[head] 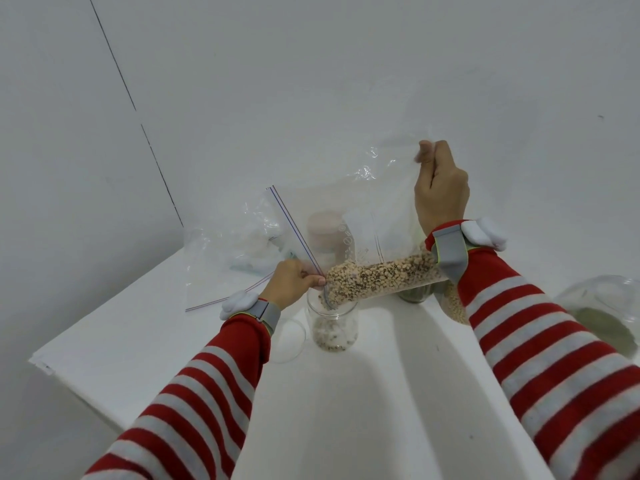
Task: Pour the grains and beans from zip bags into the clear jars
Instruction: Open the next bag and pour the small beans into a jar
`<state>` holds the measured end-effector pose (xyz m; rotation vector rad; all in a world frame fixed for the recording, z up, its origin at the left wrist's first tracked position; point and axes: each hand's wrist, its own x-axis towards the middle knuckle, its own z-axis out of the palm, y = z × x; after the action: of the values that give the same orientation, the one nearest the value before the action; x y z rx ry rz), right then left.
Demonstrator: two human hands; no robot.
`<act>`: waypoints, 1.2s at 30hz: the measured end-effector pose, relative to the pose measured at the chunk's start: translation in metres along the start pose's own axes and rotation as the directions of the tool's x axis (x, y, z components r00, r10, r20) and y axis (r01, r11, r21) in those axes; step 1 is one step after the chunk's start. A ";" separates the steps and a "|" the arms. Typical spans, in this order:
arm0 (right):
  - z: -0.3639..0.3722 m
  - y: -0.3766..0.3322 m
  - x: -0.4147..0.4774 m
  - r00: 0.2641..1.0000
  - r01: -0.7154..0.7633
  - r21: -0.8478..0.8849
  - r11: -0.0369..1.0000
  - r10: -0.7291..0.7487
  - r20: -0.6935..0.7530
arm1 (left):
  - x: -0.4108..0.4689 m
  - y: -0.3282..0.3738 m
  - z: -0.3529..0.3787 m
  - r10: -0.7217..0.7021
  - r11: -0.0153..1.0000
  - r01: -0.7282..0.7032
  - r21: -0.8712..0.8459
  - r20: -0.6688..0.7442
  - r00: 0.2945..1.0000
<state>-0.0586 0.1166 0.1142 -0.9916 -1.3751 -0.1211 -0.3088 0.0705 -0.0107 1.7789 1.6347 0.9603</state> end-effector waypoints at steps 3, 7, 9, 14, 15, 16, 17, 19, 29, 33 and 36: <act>-0.001 -0.002 0.003 1.000 -0.007 0.001 1.000 0.007 -0.004 | 0.000 0.004 -0.002 0.006 1.000 -0.006 -0.009 0.004 1.000; -0.002 -0.006 0.008 1.000 -0.010 0.001 1.000 0.010 -0.014 | 0.001 0.010 -0.002 0.011 1.000 -0.011 -0.023 -0.009 1.000; -0.003 -0.007 0.010 1.000 -0.011 -0.002 1.000 0.011 -0.015 | 0.001 0.012 -0.002 0.014 0.999 -0.015 -0.030 -0.016 1.000; -0.005 -0.007 0.010 1.000 -0.008 -0.011 1.000 0.008 -0.017 | 0.000 0.015 -0.001 0.011 1.000 -0.011 -0.029 -0.019 1.000; -0.005 -0.006 0.010 1.000 -0.011 -0.015 1.000 0.010 -0.014 | 0.000 0.016 -0.001 0.010 1.000 -0.011 -0.029 -0.019 1.000; -0.006 -0.005 0.010 1.000 -0.017 -0.020 1.000 0.017 -0.010 | 0.000 0.016 -0.001 0.010 1.000 -0.010 -0.029 -0.018 1.000; -0.006 -0.004 0.010 1.000 -0.027 -0.025 0.999 0.027 -0.009 | -0.001 0.017 0.000 0.012 0.999 -0.013 -0.032 -0.014 1.000; -0.008 -0.002 0.010 0.999 -0.037 -0.025 0.999 0.036 -0.014 | 0.000 0.017 0.000 0.016 0.999 -0.016 -0.031 -0.009 1.000; -0.010 -0.003 0.011 0.999 -0.041 -0.017 0.999 0.041 -0.018 | 0.002 0.018 -0.002 0.028 1.000 -0.028 -0.009 0.012 1.000; -0.011 -0.004 0.011 0.999 -0.042 -0.017 0.999 0.042 -0.019 | 0.001 0.020 -0.003 0.021 1.000 -0.021 -0.009 0.008 1.000; -0.011 -0.006 0.013 0.999 -0.039 -0.018 0.999 0.039 -0.026 | 0.000 0.021 -0.003 0.026 1.000 -0.026 0.001 0.005 1.000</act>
<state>-0.0507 0.1118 0.1292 -1.0281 -1.3324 -0.1169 -0.2986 0.0677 0.0081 1.8061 1.6127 0.9663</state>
